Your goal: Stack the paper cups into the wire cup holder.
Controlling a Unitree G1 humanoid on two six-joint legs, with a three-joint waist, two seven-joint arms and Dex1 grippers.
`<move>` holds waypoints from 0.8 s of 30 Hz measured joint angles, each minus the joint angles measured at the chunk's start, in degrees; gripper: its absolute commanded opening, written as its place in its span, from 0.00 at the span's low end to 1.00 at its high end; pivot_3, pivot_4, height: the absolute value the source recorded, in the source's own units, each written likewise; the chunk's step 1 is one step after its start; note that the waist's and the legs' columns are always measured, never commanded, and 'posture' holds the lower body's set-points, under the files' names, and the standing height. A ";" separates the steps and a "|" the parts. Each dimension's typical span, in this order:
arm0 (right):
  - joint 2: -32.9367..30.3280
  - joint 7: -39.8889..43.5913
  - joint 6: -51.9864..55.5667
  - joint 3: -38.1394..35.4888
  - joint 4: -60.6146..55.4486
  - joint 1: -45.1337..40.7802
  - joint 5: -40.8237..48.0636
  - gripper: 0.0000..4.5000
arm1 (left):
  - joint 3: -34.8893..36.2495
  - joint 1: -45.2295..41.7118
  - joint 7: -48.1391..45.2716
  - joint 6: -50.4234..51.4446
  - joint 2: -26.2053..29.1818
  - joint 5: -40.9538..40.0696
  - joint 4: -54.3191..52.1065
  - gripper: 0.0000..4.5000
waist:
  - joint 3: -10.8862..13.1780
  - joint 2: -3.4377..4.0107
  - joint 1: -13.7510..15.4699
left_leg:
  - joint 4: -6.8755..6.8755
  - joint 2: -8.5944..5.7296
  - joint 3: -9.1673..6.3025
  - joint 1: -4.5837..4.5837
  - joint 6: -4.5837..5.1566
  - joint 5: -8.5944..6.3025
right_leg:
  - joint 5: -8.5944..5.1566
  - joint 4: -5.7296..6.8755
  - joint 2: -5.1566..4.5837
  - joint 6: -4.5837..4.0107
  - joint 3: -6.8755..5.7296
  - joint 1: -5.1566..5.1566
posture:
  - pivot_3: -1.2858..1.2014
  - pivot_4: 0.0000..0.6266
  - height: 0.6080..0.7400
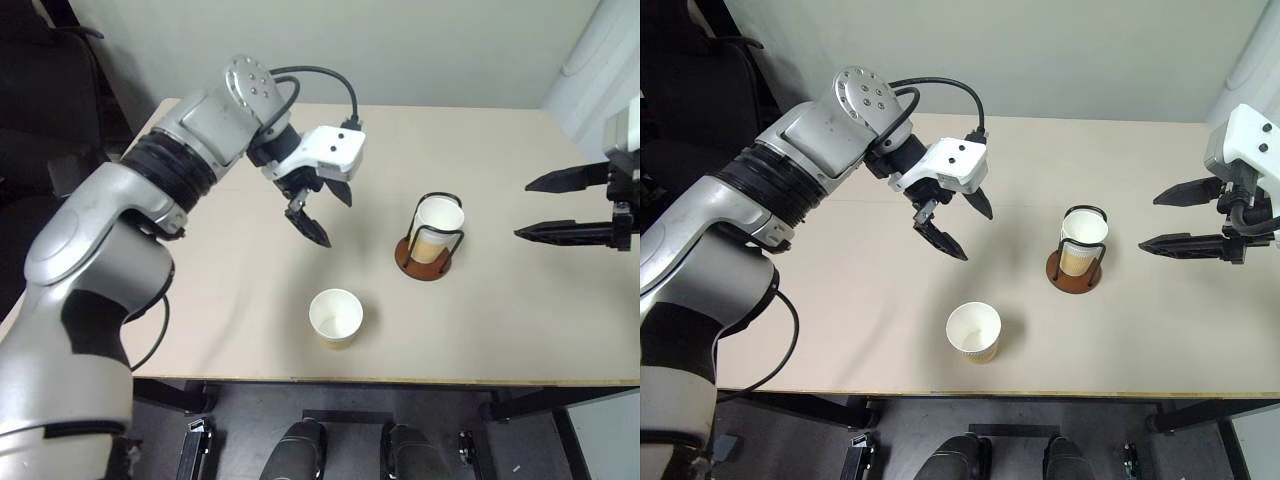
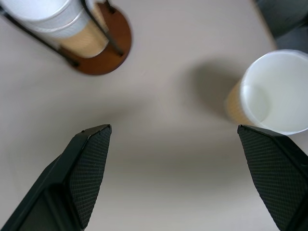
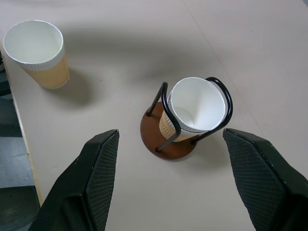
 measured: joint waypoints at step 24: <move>-2.95 0.83 0.11 0.17 0.28 1.58 3.38 0.77 | -2.59 7.10 0.01 -5.65 1.12 3.96 -11.20 1.00 | -0.01 0.05 0.03 | 0.15 -0.01 -0.09 0.14 0.07 -0.03 | -0.21 0.08 -0.04 -0.15 0.01 0.21 | 0.52 0.24 1.00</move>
